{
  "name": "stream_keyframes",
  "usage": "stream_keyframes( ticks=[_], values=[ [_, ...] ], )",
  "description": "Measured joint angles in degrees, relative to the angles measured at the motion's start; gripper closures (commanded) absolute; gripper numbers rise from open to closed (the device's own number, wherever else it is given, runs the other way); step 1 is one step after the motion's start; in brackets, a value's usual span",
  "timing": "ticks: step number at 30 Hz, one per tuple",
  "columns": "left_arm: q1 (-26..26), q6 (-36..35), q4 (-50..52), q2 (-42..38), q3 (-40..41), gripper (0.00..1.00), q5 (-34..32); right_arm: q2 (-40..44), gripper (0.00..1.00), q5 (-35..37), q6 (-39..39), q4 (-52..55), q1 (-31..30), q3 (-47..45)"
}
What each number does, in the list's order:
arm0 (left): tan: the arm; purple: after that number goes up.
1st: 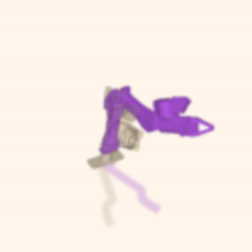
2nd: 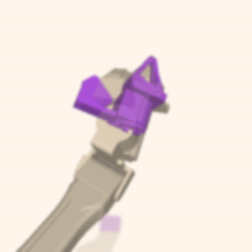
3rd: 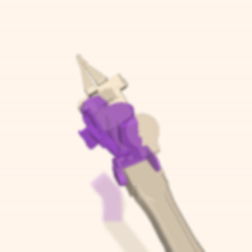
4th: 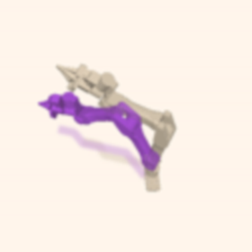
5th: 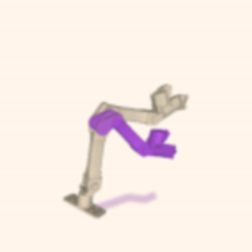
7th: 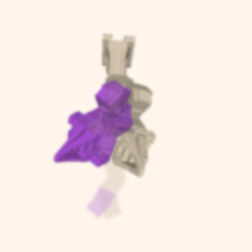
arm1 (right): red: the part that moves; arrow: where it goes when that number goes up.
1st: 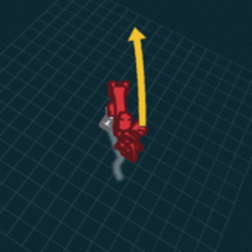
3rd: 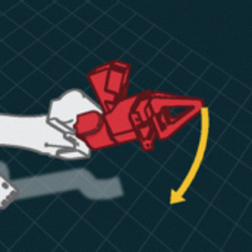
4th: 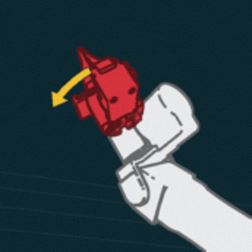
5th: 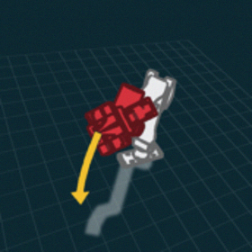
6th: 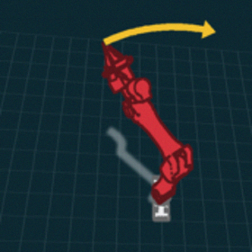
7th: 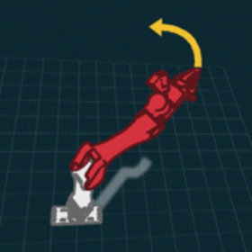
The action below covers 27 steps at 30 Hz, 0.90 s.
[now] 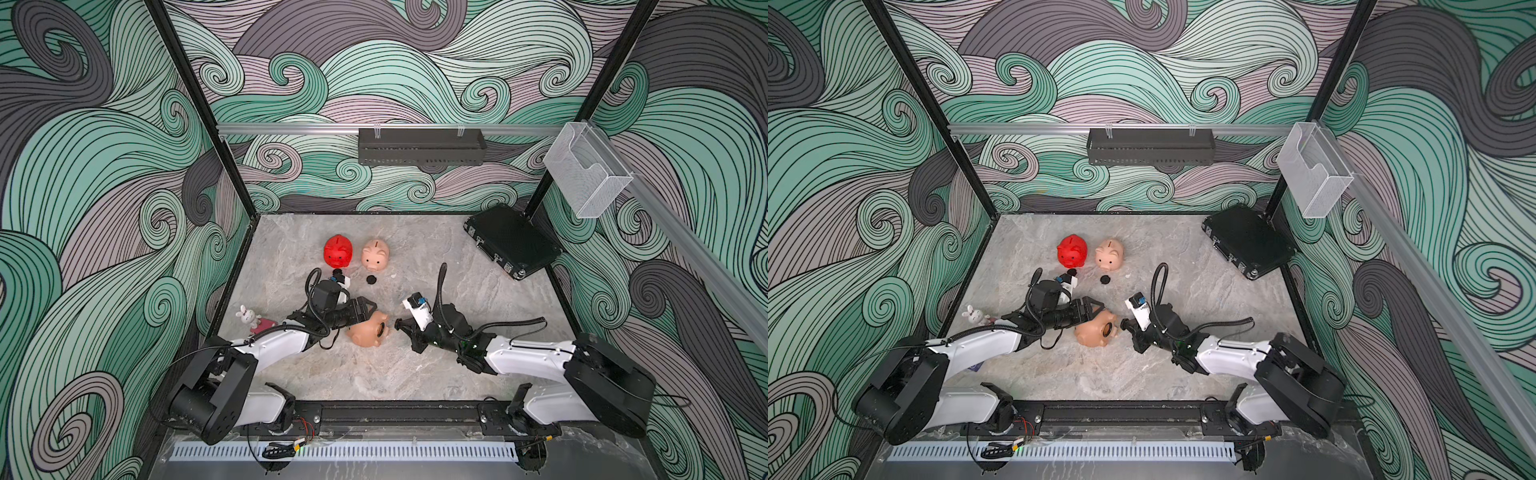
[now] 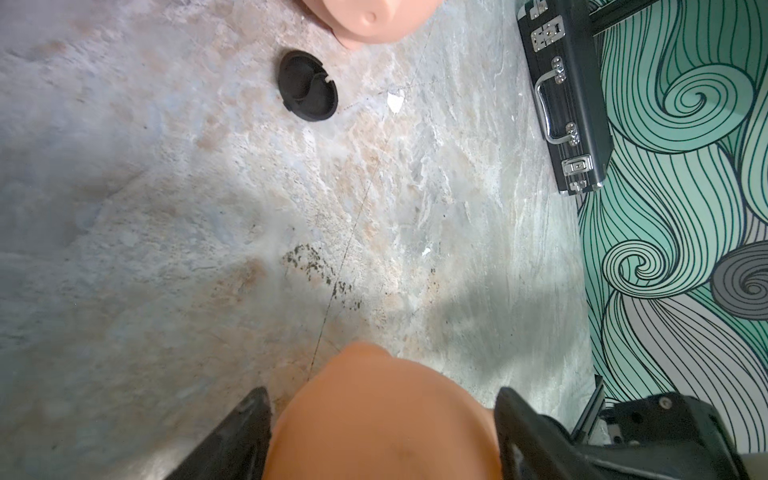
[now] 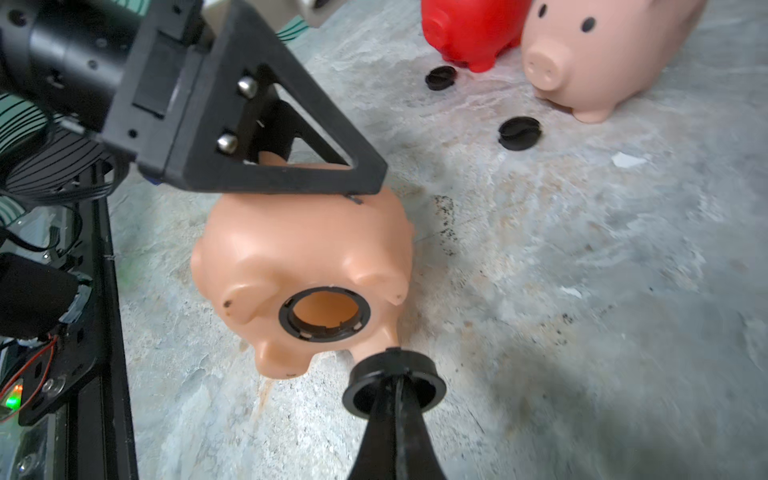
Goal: Open piggy banks
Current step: Open the lid on the piggy bank, then place the lid at the center of the board.
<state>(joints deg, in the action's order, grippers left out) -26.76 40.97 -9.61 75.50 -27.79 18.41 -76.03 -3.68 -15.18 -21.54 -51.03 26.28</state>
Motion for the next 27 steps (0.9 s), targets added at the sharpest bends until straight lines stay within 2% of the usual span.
stream_keyframes(
  ticks=[4,9,12,21,27],
  values=[
    [-0.07,-0.07,1.49,-0.31,-0.37,0.20,-0.24,2.05,1.00,6.73,-7.08,19.43,-0.02,6.69],
    [-0.46,-0.07,3.13,-1.16,-0.63,0.20,-0.72,-0.94,1.00,9.31,-10.93,37.31,-0.02,14.69],
    [-0.83,-0.04,3.85,-1.29,-1.07,0.19,-1.36,-3.76,1.00,9.62,-11.93,44.28,-0.02,17.49],
    [-1.75,-0.04,4.72,-1.49,-1.57,0.19,-2.51,-11.80,1.00,9.20,-12.28,53.29,-0.02,20.33],
    [-2.01,-0.04,5.38,-1.49,-1.97,0.19,-2.80,-13.35,0.86,9.01,-12.31,54.71,-0.02,20.48]
  ],
)
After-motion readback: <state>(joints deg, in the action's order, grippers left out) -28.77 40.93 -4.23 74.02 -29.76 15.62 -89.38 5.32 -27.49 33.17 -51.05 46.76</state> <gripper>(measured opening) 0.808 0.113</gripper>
